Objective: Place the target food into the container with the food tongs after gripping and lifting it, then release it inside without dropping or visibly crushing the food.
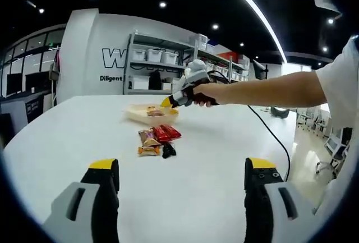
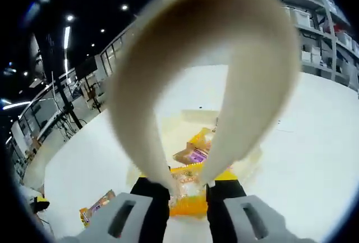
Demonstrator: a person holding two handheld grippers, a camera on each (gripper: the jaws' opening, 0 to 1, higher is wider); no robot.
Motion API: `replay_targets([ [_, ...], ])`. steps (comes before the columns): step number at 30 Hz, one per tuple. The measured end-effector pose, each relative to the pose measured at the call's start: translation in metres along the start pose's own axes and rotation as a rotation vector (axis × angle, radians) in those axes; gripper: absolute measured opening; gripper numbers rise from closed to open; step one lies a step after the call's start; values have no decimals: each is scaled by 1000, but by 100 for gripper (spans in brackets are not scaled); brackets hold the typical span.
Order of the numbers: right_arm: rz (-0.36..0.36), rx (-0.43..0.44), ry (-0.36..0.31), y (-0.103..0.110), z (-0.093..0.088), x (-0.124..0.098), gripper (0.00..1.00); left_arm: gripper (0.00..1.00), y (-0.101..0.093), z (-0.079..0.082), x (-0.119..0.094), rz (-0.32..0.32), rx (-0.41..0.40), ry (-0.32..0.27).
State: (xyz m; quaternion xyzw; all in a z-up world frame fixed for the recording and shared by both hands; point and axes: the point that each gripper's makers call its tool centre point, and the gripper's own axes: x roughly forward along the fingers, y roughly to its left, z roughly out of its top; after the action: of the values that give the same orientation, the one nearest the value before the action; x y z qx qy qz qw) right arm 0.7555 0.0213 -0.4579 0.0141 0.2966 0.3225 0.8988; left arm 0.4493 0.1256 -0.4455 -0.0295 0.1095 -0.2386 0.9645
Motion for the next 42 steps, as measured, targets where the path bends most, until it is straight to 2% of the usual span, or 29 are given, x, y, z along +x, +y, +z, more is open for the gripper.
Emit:
replay_targets([
  [10,4,-5,6,0,-3,8,19,90,1,-2,2,2,-9,2],
  [21,-4,-5,-18,-3,-1,20,19,90,5,-1,5,8,-8,5],
  [23,-13,-30,2,-4,-7,23,20,90,6,-1,6,9,-10,6],
  [26,2,8,-18,-6,-3,28,20,90,7,0,6,8,-23,-1],
  [29,4,11,-21,-8,-2,30,20,90,8,-2,7,9,-26,2],
  [38,8,26,-31,-5,-3,23,21,90,6,-1,9,5,-23,3],
  [42,28,59,-64,-1,6,15,22,90,7,-1,5,9,-26,0],
])
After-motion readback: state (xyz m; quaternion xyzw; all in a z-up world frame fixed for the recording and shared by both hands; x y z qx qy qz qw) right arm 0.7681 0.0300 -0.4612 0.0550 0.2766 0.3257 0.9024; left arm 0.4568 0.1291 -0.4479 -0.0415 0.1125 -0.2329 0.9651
